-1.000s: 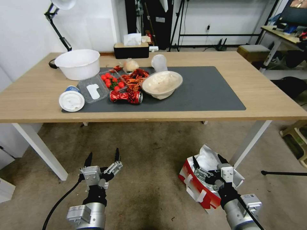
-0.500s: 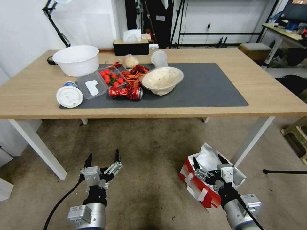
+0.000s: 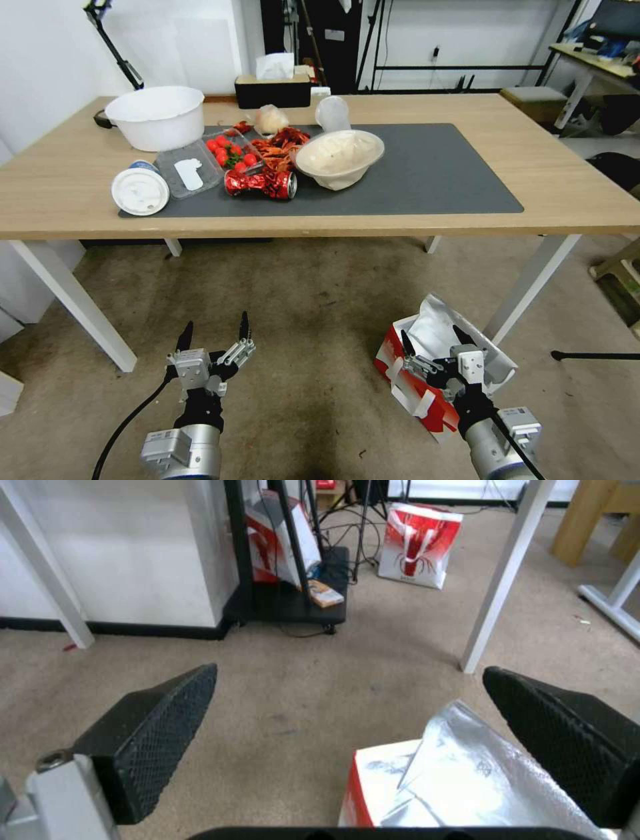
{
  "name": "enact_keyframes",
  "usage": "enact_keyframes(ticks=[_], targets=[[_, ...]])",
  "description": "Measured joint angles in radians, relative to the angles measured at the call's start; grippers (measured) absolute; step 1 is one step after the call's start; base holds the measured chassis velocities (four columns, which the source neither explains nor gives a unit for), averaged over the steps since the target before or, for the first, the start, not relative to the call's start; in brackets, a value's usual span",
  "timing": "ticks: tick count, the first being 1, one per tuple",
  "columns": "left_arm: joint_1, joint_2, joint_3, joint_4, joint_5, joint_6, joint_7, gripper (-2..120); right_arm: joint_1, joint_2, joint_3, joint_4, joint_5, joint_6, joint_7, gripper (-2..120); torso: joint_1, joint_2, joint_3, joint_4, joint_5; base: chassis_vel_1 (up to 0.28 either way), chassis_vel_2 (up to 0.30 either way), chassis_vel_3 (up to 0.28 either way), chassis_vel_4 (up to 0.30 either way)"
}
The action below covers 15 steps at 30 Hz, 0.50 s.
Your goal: Pick up the food delivery bag from the floor and place it on the table.
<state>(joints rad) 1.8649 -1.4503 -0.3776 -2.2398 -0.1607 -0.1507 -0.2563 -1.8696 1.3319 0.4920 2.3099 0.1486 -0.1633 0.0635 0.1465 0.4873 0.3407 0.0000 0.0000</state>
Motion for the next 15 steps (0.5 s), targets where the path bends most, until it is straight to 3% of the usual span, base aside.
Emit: enact_keyframes(ticks=[15], targets=[[0.000,0.004,-0.006,0.000,-0.002,0.002,-0.007,100,0.005,0.000,-0.005,-0.009,-0.004,-0.001,-0.004,100,-0.022,-0.061,-0.039,0.0000,0.0000,0.000,0.000,0.000,0.000]])
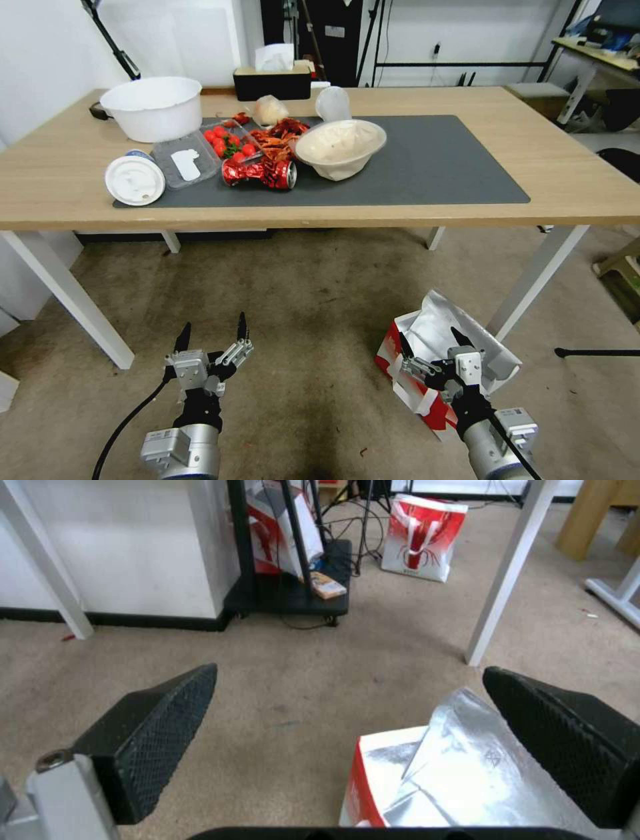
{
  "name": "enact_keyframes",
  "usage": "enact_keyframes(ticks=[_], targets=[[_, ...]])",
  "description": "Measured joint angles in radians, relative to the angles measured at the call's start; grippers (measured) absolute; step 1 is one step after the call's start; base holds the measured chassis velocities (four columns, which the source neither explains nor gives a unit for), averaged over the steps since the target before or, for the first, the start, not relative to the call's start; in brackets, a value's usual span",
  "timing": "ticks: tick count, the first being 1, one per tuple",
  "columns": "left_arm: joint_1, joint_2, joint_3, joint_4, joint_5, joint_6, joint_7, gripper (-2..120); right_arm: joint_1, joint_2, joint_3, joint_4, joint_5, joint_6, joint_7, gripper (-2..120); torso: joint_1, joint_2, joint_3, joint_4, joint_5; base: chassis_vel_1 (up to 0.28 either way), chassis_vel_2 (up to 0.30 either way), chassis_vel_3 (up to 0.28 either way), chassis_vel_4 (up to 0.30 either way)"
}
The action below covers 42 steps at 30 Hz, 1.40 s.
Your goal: Pick up the food delivery bag from the floor and place it on the table.
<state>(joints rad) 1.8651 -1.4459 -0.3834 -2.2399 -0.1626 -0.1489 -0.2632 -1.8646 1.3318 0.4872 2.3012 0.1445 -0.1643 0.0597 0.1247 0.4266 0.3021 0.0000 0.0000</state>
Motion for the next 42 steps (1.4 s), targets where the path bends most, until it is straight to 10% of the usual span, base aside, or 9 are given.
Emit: enact_keyframes(ticks=[42], targets=[[-0.013,-0.002,0.004,0.018,-0.003,-0.003,-0.013,100,0.000,0.000,0.005,-0.013,-0.008,0.004,-0.005,100,-0.050,-0.163,-0.112,0.0000,0.0000,0.000,0.000,0.000,0.000]])
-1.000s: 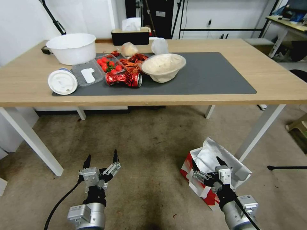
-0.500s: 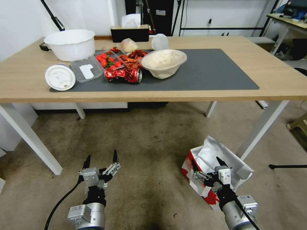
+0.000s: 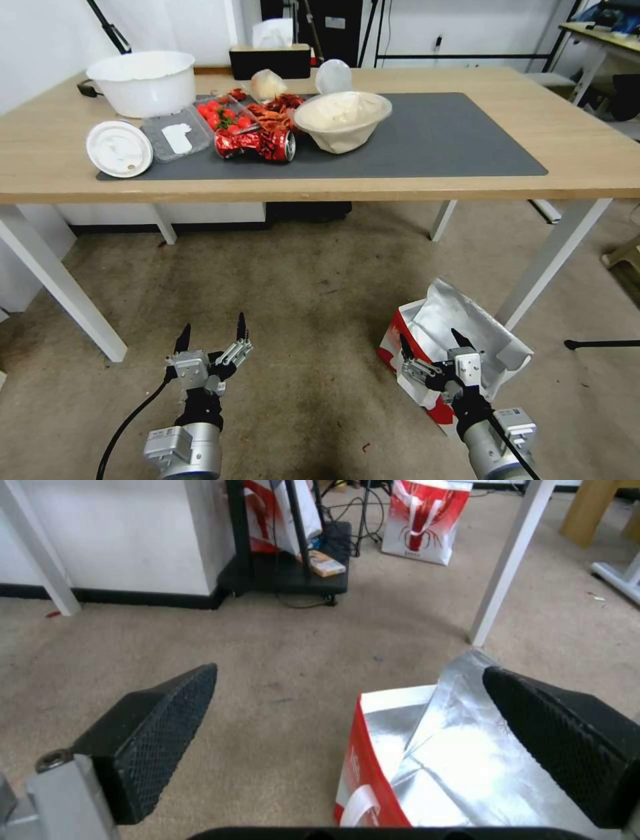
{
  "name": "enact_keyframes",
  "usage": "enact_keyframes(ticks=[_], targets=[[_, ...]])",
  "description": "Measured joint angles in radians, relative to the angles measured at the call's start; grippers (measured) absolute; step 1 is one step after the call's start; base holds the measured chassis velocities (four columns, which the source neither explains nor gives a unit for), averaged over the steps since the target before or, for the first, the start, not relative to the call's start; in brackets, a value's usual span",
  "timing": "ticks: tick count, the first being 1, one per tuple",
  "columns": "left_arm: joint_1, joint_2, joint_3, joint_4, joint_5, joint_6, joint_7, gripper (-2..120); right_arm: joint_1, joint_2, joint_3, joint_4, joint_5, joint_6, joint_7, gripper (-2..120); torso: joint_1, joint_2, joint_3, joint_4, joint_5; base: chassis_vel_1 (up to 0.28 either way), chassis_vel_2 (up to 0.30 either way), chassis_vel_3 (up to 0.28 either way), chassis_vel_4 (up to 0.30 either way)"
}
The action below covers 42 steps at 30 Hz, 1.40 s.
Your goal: Pick up the food delivery bag from the floor and place it on the table.
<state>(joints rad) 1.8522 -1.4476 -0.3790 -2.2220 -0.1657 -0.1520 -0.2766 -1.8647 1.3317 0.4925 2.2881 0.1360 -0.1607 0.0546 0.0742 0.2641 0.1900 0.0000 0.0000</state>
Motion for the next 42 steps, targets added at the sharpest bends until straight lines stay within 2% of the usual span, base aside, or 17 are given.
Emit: enact_keyframes(ticks=[27,34,42], targets=[[0.001,0.004,0.003,0.010,-0.005,-0.005,-0.006,100,-0.004,0.001,0.003,-0.010,-0.013,0.007,-0.001,100,-0.025,-0.109,-0.083,0.0000,0.0000,0.000,0.000,0.000,0.000],[0.001,0.004,0.001,0.012,-0.005,-0.005,-0.009,100,-0.003,0.001,0.003,-0.012,-0.014,0.008,-0.001,100,-0.028,-0.125,-0.097,0.0000,0.0000,0.000,0.000,0.000,0.000],[-0.001,0.003,0.000,0.019,-0.005,-0.005,-0.010,100,0.001,0.000,0.003,-0.017,-0.014,0.008,-0.002,100,-0.032,-0.161,-0.129,0.0000,0.0000,0.000,0.000,0.000,0.000]])
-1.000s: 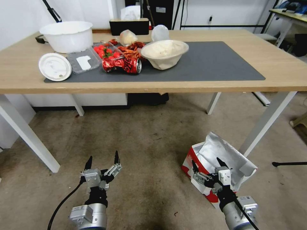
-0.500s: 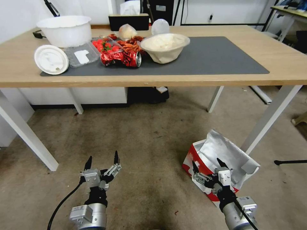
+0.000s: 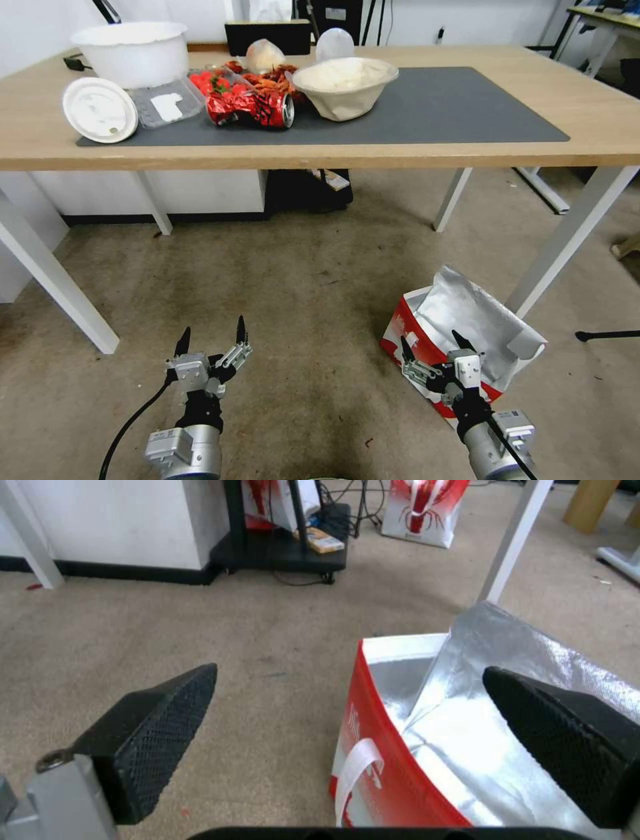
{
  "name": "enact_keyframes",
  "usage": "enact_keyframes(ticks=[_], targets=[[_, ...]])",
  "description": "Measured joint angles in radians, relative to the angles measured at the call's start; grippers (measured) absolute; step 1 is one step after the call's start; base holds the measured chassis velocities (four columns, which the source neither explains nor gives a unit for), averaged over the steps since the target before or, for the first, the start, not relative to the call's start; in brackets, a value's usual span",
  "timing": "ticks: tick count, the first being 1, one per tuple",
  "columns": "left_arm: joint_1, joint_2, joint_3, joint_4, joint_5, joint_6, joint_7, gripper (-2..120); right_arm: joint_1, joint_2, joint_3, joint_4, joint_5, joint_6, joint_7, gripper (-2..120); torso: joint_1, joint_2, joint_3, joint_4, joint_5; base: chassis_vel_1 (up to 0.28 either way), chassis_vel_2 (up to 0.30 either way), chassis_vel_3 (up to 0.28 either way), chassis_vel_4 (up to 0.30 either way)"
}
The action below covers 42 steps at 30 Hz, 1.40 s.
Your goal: Pick up the food delivery bag from the floor and place it on the table.
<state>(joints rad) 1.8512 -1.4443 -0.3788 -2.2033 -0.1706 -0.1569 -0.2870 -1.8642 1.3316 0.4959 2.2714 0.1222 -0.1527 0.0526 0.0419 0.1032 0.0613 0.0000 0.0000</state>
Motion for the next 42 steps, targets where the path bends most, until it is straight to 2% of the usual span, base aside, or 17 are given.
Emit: enact_keyframes(ticks=[17,29,33,36,39,40,41,42], targets=[[-0.002,0.001,-0.001,0.006,-0.002,-0.004,-0.006,100,-0.001,0.002,0.001,-0.004,-0.001,0.001,0.000,100,-0.007,-0.070,-0.061,0.0000,0.0000,0.000,0.000,0.000,0.000],[0.000,0.002,-0.002,0.010,-0.003,-0.018,-0.017,100,-0.015,0.006,0.006,0.008,-0.008,0.002,-0.003,100,-0.010,-0.080,-0.061,0.0000,0.0000,0.000,0.000,0.000,0.000],[-0.005,-0.003,-0.006,0.023,0.015,-0.058,0.006,100,-0.012,-0.003,0.014,0.012,-0.005,0.004,-0.006,100,-0.010,-0.078,-0.061,-0.0001,0.0000,0.000,0.000,0.000,0.000],[-0.006,0.002,-0.006,0.024,0.040,-0.059,0.006,100,0.017,-0.039,0.041,0.011,0.011,0.004,-0.014,100,-0.010,-0.077,-0.061,-0.0001,0.0001,0.000,0.000,0.000,0.000],[-0.010,0.009,-0.005,0.027,0.084,-0.044,-0.020,100,0.048,-0.084,0.068,-0.002,0.033,0.002,-0.020,100,-0.010,-0.076,-0.061,0.0000,0.0001,0.000,0.000,0.000,0.000],[-0.014,0.018,-0.004,0.031,0.122,-0.028,-0.047,100,0.090,-0.145,0.098,-0.028,0.068,0.002,-0.036,100,-0.010,-0.076,-0.061,0.0000,0.0001,0.000,0.000,0.000,0.000],[-0.014,0.019,-0.004,0.031,0.123,-0.027,-0.048,100,0.094,-0.152,0.102,-0.032,0.073,0.003,-0.039,100,-0.010,-0.075,-0.061,0.0001,0.0000,0.000,0.000,0.000,0.000],[-0.017,0.026,-0.003,0.031,0.138,-0.009,-0.070,100,0.142,-0.219,0.137,-0.076,0.126,0.010,-0.066,100,-0.009,-0.075,-0.061,0.0004,0.0006,0.000,0.000,0.000,0.000]])
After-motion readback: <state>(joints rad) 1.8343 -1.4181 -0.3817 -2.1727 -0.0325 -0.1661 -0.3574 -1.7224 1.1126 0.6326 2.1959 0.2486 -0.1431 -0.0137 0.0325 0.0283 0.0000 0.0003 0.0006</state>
